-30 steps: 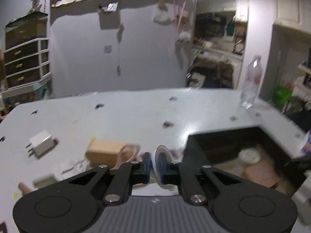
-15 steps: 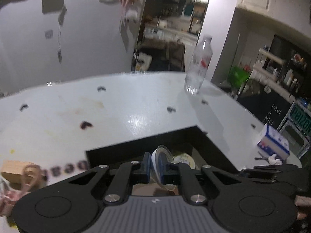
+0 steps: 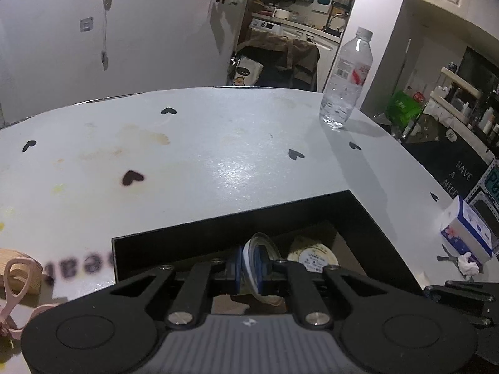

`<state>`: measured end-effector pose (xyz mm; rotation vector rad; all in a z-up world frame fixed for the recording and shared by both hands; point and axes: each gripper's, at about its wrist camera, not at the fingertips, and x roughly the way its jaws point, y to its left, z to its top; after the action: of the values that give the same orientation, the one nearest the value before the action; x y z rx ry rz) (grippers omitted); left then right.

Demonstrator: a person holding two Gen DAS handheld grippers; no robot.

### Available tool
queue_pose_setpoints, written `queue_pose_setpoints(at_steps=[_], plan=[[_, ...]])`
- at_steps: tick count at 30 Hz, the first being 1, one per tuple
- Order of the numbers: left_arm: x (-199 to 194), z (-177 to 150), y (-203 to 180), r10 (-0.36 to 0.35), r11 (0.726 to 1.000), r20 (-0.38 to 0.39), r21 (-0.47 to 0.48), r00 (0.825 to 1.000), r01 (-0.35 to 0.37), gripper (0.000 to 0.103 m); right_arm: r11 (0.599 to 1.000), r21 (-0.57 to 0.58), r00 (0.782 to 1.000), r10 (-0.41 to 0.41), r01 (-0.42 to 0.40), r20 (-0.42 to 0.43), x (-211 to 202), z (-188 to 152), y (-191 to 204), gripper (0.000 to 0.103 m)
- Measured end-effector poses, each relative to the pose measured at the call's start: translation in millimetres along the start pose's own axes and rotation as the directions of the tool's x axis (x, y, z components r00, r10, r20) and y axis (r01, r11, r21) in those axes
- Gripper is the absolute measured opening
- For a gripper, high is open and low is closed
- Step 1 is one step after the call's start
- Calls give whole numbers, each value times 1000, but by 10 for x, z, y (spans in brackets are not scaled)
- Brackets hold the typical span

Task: Organize rigid objects
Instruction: 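Place the clear cup into the box and open the left tool, then grasp the white block with the wooden handle using the left tool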

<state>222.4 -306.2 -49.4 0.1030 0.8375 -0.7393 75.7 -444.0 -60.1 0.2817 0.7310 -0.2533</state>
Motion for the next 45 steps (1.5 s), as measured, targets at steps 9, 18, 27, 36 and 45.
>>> queue_pose_setpoints(at_steps=[9, 18, 27, 36, 45], plan=[[25, -2, -4, -16, 1000, 6, -7, 1000, 16, 39, 1000, 4, 1000, 2, -2, -2, 1, 4, -3, 7], [-53, -2, -26, -35, 999, 28, 2, 999, 35, 62, 1000, 4, 1000, 1, -1, -2, 1, 4, -3, 7], [-360, -10, -78, -74, 997, 91, 31, 993, 71, 80, 1000, 6, 1000, 3, -3, -3, 9, -5, -8, 7], [-1088, -103, 132, 64, 997, 275, 33, 959, -76, 103, 1000, 7, 1000, 2, -2, -3, 21, -11, -14, 7], [-1469, -398, 836, 376, 926, 265, -155, 888, -345, 103, 1000, 6, 1000, 1, -1, -4, 21, -12, -16, 7]])
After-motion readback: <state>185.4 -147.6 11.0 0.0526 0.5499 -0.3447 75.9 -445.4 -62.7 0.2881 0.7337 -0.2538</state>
